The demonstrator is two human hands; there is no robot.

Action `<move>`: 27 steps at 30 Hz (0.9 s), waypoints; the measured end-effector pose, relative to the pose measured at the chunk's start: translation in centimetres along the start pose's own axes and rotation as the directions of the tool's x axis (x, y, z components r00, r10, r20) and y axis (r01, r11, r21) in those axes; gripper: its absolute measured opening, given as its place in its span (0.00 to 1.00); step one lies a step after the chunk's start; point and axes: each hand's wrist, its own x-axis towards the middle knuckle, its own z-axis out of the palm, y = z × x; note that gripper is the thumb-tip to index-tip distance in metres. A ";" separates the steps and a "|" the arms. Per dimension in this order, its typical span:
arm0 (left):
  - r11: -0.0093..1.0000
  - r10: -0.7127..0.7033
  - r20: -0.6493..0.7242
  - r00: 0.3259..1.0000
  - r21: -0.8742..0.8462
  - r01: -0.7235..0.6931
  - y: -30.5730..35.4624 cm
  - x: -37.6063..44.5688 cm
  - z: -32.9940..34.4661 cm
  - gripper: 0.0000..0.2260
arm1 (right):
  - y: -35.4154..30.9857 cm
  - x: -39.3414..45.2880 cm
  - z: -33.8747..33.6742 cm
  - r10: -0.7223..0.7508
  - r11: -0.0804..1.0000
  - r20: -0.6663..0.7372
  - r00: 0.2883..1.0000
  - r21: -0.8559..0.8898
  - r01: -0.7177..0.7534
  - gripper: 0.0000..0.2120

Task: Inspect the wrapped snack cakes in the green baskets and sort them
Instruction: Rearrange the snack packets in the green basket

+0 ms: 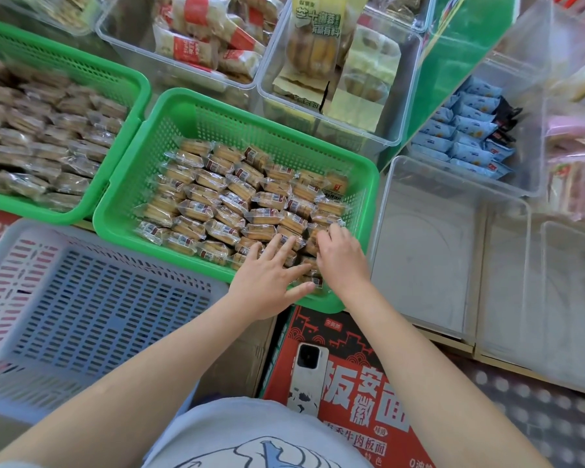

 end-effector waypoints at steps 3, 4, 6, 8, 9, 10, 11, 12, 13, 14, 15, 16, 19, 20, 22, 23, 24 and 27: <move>1.000 -0.002 0.008 1.000 -0.003 0.002 0.0 0.0 -0.1 0.33 | 0.0 -0.1 0.0 0.005 1.000 -0.075 0.997 -0.007 -0.005 0.08; 1.000 -0.002 0.008 1.000 -0.004 0.002 0.0 0.0 -0.1 0.33 | 0.0 -0.2 0.1 0.010 1.000 -0.097 0.995 0.007 -0.010 0.08; 1.000 -0.002 0.004 1.000 -0.002 0.002 0.0 -0.1 -0.1 0.33 | -0.1 -0.2 -0.2 0.057 0.995 -0.101 0.993 0.088 -0.048 0.06; 1.000 0.000 0.006 1.000 -0.002 0.001 0.0 -0.1 -0.2 0.33 | -0.2 0.0 -0.8 0.113 0.976 -0.061 0.992 0.191 -0.100 0.05; 1.000 0.000 0.007 1.000 -0.001 0.000 0.0 -0.2 -0.2 0.33 | -0.1 0.2 -1.1 0.141 0.965 -0.053 0.989 0.233 -0.125 0.05; 1.000 0.000 0.006 1.000 0.000 0.000 0.1 -0.2 -0.2 0.33 | -0.1 0.3 -1.5 0.160 0.956 -0.062 0.985 0.260 -0.139 0.05; 1.000 0.001 0.005 1.000 0.000 -0.001 0.1 -0.2 -0.3 0.32 | 0.1 0.3 -2.1 0.176 0.950 -0.085 0.981 0.277 -0.146 0.05; 1.000 0.002 0.004 1.000 -0.002 -0.002 0.1 -0.3 -0.3 0.32 | 0.3 0.2 -2.6 0.190 0.947 -0.125 0.974 0.286 -0.148 0.05; 1.000 0.002 0.004 1.000 -0.005 -0.002 0.0 -0.3 -0.3 0.32 | 0.5 0.1 -3.2 0.204 0.947 -0.177 0.963 0.285 -0.149 0.05; 1.000 0.004 0.003 1.000 -0.009 -0.004 0.0 -0.2 -0.2 0.32 | 0.8 -0.1 -3.9 0.223 0.947 -0.236 0.946 0.283 -0.153 0.04; 1.000 0.007 0.000 1.000 -0.010 -0.007 0.0 -0.2 -0.2 0.32 | 1.1 -0.4 -4.6 0.255 0.941 -0.292 0.922 0.293 -0.167 0.03; 1.000 0.010 -0.007 1.000 -0.009 -0.010 -0.1 -0.2 -0.1 0.32 | 1.4 -0.8 -5.2 0.299 0.929 -0.340 0.892 0.319 -0.190 0.03; 1.000 0.020 -0.034 0.999 -0.004 -0.020 -0.2 -0.3 0.0 0.32 | 2.0 -2.3 -7.4 0.446 0.857 -0.409 0.796 0.452 -0.248 0.02; 1.000 0.027 -0.047 0.999 -0.007 -0.028 -0.2 -0.4 0.0 0.32 | 2.0 -3.1 -8.1 0.488 0.824 -0.408 0.771 0.507 -0.253 0.02; 0.998 0.036 -0.076 0.996 -0.057 -0.040 -0.1 -0.8 -0.2 0.29 | 1.7 -4.6 -9.2 0.565 0.735 -0.364 0.741 0.630 -0.251 0.03; 0.991 0.030 -0.099 0.995 -0.124 -0.042 0.0 -1.0 -0.4 0.27 | 1.5 -5.4 -9.6 0.589 0.690 -0.325 0.740 0.678 -0.252 0.03; 0.973 0.011 -0.135 0.991 -0.229 -0.042 0.3 -1.3 -0.7 0.26 | 1.2 -6.1 -9.8 0.603 0.651 -0.278 0.748 0.713 -0.260 0.02; 0.630 -0.149 -0.167 0.975 -0.776 -0.037 2.3 -3.3 -2.6 0.19 | 0.0 -7.7 -9.8 0.623 0.494 -0.080 0.778 0.812 -0.311 0.03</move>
